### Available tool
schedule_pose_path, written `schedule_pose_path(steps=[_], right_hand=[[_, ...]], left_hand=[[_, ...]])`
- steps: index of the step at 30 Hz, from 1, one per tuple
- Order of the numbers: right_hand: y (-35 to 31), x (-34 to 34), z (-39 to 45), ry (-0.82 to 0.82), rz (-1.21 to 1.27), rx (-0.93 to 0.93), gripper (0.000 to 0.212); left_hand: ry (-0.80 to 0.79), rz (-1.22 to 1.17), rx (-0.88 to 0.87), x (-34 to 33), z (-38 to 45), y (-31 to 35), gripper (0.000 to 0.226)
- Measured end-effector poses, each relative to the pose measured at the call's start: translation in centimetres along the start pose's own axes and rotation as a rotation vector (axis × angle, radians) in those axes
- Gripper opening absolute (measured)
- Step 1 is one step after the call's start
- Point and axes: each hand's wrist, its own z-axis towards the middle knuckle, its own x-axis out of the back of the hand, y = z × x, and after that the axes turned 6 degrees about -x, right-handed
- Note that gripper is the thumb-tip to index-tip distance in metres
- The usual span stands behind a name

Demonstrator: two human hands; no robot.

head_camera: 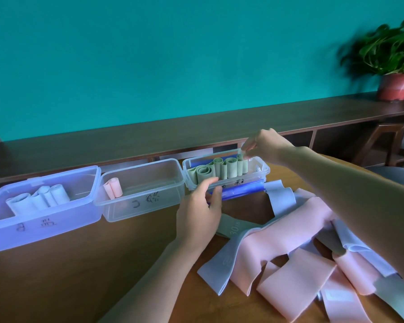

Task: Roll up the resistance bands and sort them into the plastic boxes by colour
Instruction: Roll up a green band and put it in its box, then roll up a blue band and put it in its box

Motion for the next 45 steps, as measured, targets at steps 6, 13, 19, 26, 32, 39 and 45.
schedule_pose_path(steps=[6, 13, 19, 26, 32, 39, 45], right_hand=[[-1.0, 2.5, -4.8, 0.094, 0.091, 0.016, 0.017], [-4.8, 2.5, -14.5, 0.124, 0.175, 0.108, 0.011], [-6.8, -0.6, -22.9, 0.053, 0.183, 0.176, 0.009], [-6.8, -3.7, -28.7, -0.025, 0.154, 0.138, 0.016], [-6.8, -5.8, -31.2, 0.061, 0.292, 0.117, 0.009], [-6.8, -6.8, -31.9, 0.168, 0.233, 0.187, 0.011], [-8.7, -6.7, -31.4, 0.149, 0.317, 0.201, 0.014]], left_hand=[[0.030, -0.011, 0.001, 1.7, -1.3, 1.5, 0.029], [-0.003, 0.035, 0.025, 5.6, -6.7, 3.1, 0.028], [-0.137, -0.015, 0.081, 8.7, -11.6, 4.8, 0.029], [-0.263, 0.146, 0.063, 9.9, -13.9, 6.1, 0.037], [-0.250, 0.199, 0.033, 9.1, -13.7, 6.2, 0.013], [-0.020, 0.160, 0.058, 9.4, -13.7, 5.5, 0.013], [0.157, 0.132, 0.055, 11.3, -13.9, 4.7, 0.015]])
